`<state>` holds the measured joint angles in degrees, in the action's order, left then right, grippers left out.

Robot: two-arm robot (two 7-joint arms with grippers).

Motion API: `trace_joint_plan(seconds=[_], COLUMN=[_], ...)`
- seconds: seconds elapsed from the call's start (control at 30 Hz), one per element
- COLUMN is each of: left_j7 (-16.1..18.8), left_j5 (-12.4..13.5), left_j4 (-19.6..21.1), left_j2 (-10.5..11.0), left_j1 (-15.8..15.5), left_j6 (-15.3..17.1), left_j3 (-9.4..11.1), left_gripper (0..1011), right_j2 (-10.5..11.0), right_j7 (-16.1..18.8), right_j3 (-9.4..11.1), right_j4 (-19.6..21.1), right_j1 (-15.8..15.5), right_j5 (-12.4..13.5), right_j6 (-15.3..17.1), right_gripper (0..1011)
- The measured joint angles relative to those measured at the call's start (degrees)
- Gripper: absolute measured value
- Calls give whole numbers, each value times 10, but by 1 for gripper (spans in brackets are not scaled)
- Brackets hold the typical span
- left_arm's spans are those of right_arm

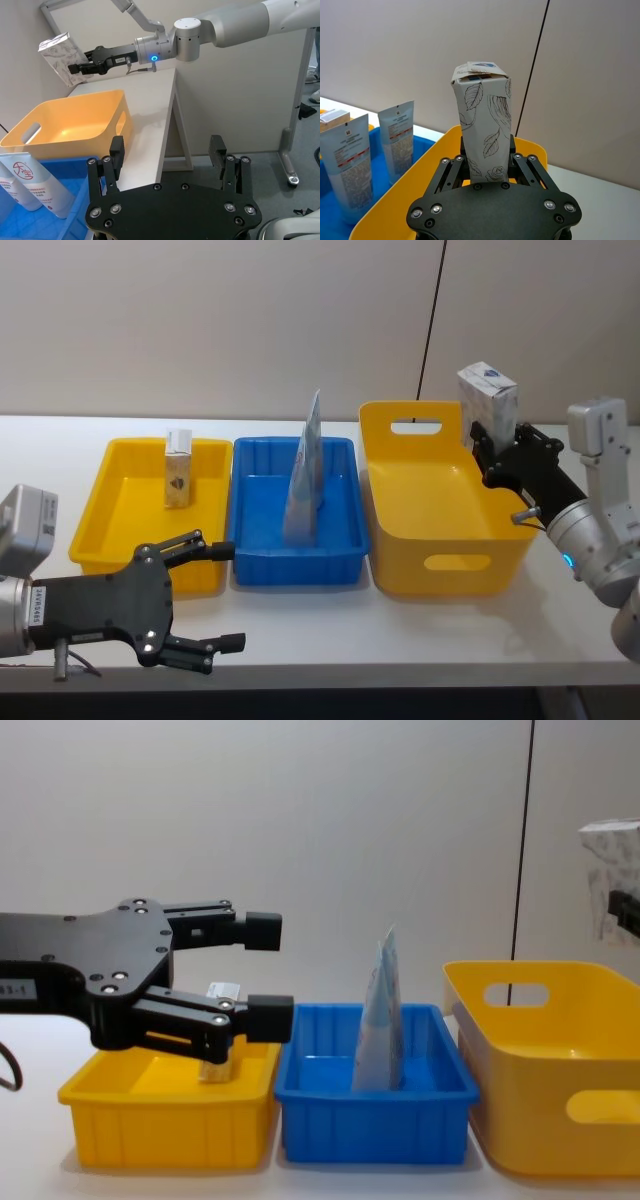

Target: Bimanual collaborative sorting of washing and personal care products

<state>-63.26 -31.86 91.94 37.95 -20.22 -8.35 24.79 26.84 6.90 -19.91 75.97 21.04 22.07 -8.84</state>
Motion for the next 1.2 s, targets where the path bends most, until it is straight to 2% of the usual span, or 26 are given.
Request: trace_joint_plan(seconds=[0.23,0.7,1.2], left_j7=[0,0,0], left_j5=[0,0,0], left_j4=[0,0,0], left_j2=[0,0,0], left_j1=[0,0,0], left_j6=[0,0,0], left_j3=[0,0,0], left_gripper=[1001,1001,1002], right_j2=[-12,-44,-86], right_j7=[-4,-7,-27], right_j3=[-2,-10,-18], right_j4=[-24,-97,-183], right_j1=[15,67,132], right_j5=[-12,-38,-62], right_j6=[-9,-24,1], right_gripper=[338,338,338])
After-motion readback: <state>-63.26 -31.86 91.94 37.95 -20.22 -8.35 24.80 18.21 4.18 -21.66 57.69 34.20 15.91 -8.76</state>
